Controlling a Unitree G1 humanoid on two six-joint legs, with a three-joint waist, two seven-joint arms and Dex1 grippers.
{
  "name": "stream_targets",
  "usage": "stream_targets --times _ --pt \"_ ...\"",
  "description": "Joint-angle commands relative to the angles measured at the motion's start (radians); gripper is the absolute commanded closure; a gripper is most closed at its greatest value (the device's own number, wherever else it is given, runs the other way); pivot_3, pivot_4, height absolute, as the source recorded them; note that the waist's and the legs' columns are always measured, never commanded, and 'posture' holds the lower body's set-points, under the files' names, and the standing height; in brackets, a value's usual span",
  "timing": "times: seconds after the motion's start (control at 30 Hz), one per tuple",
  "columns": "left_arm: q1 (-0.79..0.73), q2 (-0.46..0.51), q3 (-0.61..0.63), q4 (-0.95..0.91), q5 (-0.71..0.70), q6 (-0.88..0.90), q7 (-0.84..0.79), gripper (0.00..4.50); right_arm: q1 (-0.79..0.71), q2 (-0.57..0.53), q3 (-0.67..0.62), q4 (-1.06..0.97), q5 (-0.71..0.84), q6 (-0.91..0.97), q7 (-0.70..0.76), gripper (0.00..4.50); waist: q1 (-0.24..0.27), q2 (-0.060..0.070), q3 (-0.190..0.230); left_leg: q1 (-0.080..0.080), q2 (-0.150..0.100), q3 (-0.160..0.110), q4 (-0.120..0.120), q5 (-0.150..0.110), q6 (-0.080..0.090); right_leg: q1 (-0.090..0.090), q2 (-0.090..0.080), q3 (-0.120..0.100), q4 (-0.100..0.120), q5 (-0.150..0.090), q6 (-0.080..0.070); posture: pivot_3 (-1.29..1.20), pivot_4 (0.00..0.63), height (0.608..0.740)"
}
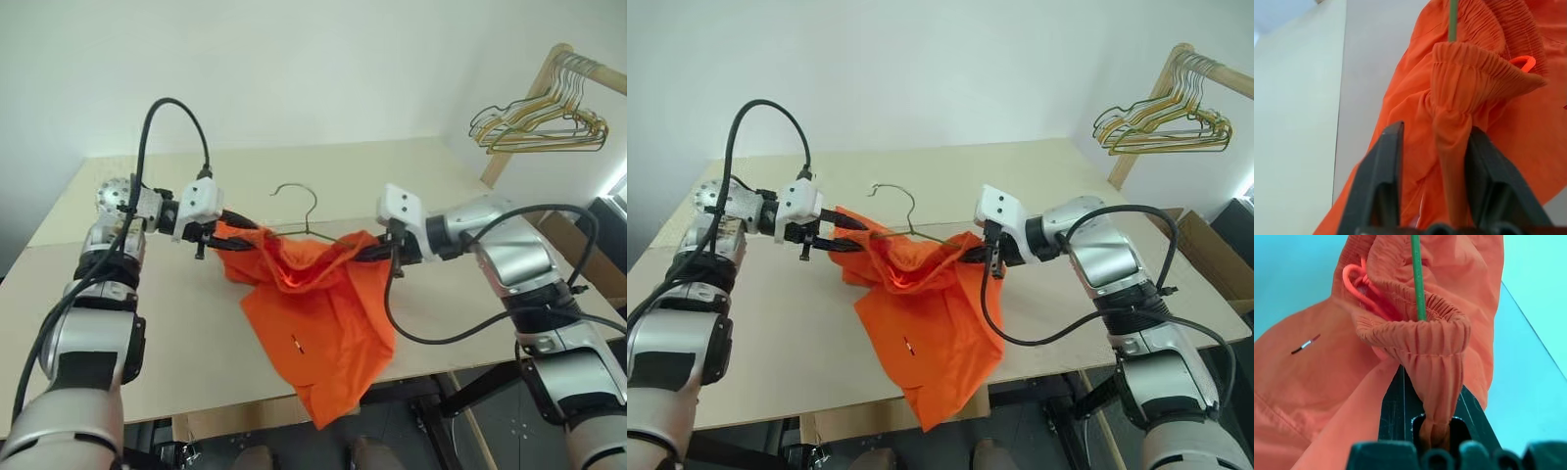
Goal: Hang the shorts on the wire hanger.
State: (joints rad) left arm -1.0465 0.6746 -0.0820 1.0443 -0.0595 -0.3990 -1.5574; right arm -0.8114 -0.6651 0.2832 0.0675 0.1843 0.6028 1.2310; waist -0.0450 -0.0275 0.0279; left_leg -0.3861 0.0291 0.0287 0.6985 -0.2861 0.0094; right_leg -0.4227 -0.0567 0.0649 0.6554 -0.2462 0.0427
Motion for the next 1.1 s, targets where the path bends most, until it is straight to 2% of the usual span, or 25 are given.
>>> stream_targets --times 0.03,0.17,0.4,0.53,0.73,0.87,0.97,1.1 --pt "-0.051 0.032 0.031 0.038 0.0 -0.014 0.017 1.29 -0.01 -0.029 -0.072 -0.041 0.046 0.036 -0.001 4.5 0.001 0.0 0.0 0.0 0.0 0.0 0.0 0.0 0.0 0.0 0.0 0.0 0.0 0.0 0.0 0.0 0.0 0.74" --pt "-0.064 0.044 0.044 0.089 0.007 -0.005 0.056 0.01 -0.005 -0.07 -0.13 -0.058 0.114 0.105 0.018 4.5 0.003 0.0 0.0 0.0 0.0 0.0 0.0 0.0 0.0 0.0 0.0 0.0 0.0 0.0 0.0 -0.01 0.0 0.74" --pt "-0.099 0.008 0.151 0.1 -0.097 0.127 0.011 0.01 -0.017 -0.167 -0.226 -0.082 0.234 0.228 0.061 4.5 0.002 0.0 0.0 -0.001 0.0 0.0 0.0 0.0 0.0 0.0 -0.001 -0.001 0.0 0.0 0.0 -0.03 0.0 0.74" --pt "-0.098 -0.001 0.175 0.091 -0.111 0.148 0.017 0.01 -0.016 -0.246 -0.256 -0.096 0.268 0.224 0.098 4.5 -0.003 0.0 0.0 -0.001 0.0 0.0 0.0 0.0 0.0 0.0 0.0 -0.001 -0.001 0.0 0.0 -0.04 0.0 0.74" --pt "-0.109 -0.02 0.238 0.05 -0.182 0.224 0.011 0.01 -0.056 -0.339 -0.283 -0.061 0.317 0.349 0.099 4.5 -0.01 0.0 0.0 -0.001 0.0 0.0 0.0 0.0 0.0 -0.001 0.0 -0.001 0.0 0.0 0.0 -0.06 0.0 0.74" --pt "-0.067 -0.039 0.261 -0.084 -0.245 0.276 -0.025 0.01 -0.055 -0.369 -0.307 -0.036 0.307 0.479 -0.009 4.5 -0.015 0.0 0.0 -0.002 0.0 0.0 0.0 0.0 0.0 -0.001 -0.001 -0.001 0.0 0.0 0.0 -0.08 0.0 0.74" --pt "-0.003 -0.058 0.284 -0.25 -0.326 0.369 -0.034 0.01 -0.041 -0.365 -0.389 -0.028 0.318 0.615 -0.131 4.5 -0.018 0.0 0.0 -0.002 0.0 0.0 0.0 0.0 0.0 -0.001 -0.001 0.0 -0.001 0.0 0.0 -0.1 0.0 0.74" --pt "0.102 -0.084 0.295 -0.438 -0.381 0.442 0.034 0.01 0.009 -0.367 -0.519 -0.091 0.32 0.788 -0.284 4.5 -0.025 0.001 -0.001 -0.002 0.0 0.0 0.0 0.0 0.0 -0.001 -0.001 0.0 0.0 0.0 0.0 -0.13 0.0 0.74"
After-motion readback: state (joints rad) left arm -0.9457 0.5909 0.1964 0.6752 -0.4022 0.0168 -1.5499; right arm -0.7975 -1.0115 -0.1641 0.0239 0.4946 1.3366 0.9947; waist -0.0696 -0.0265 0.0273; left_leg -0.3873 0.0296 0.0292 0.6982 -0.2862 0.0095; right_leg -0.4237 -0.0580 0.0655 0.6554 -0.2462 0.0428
